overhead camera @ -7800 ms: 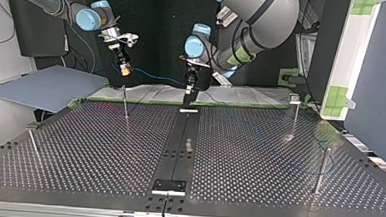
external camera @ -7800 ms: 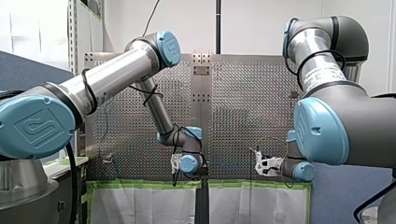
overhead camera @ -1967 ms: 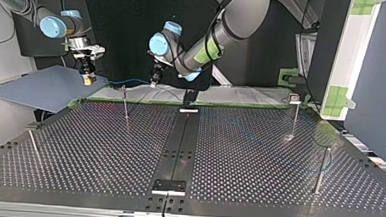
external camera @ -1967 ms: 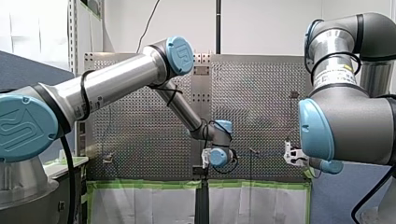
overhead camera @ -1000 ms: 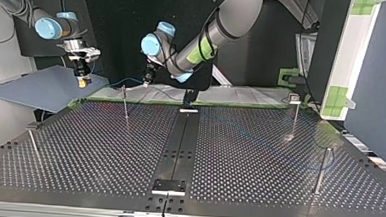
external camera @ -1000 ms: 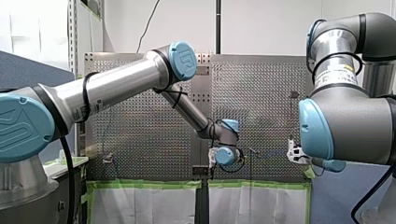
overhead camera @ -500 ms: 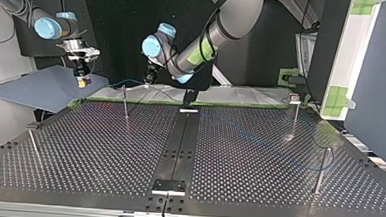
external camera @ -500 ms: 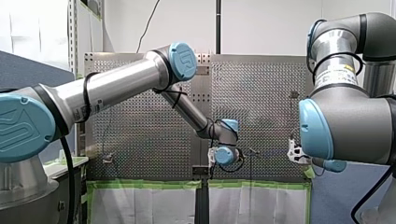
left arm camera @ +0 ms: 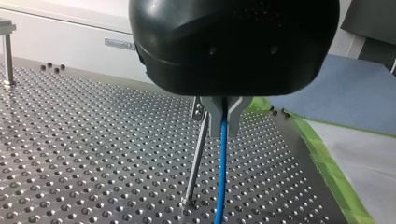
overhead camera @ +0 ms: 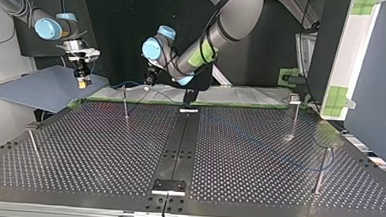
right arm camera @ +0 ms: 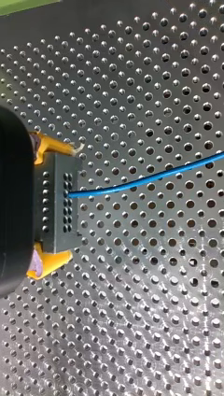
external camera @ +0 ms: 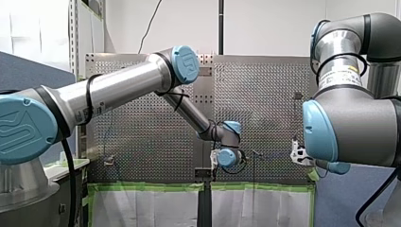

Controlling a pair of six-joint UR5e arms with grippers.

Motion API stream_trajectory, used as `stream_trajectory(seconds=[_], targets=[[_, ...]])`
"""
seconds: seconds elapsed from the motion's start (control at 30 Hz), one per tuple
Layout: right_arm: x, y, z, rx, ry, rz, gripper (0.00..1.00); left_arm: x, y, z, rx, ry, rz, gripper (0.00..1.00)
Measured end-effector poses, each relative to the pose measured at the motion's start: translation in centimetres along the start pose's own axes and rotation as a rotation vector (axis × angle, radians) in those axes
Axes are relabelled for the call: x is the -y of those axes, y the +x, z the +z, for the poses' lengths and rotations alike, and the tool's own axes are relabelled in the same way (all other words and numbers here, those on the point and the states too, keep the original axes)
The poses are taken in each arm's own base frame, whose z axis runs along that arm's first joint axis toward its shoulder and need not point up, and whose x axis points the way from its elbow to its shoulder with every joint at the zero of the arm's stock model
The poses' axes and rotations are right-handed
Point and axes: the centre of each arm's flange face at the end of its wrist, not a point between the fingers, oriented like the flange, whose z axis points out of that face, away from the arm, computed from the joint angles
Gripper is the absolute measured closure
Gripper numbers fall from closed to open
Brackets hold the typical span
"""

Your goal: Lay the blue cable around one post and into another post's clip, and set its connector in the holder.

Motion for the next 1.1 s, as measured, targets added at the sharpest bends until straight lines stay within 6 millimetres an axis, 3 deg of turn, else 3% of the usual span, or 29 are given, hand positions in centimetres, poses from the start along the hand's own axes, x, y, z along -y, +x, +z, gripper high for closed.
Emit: stream_trajectory(seconds=[0.33,0.57,0.87,1.1], targets=[[-0.4,-0.6,0.4,-0.003,0.007,0.028,1.00,-0.4,1.2,0.4,-0.027,0.000,-0.007,1.00],[-0.6,-0.9,0.5,0.014,0.005,0.024,1.00,-0.1,0.5,1.2,-0.020,0.003,-0.015,1.00],[-0.8,-0.6,1.1,-0.001,0.009,0.024,1.00,-0.4,1.6,1.4,-0.031,0.002,-0.018,1.00],[-1.0,-0.4,1.5,-0.003,0.011,0.023,1.00,-0.2,1.2,1.7,-0.024,0.006,-0.023,1.00]])
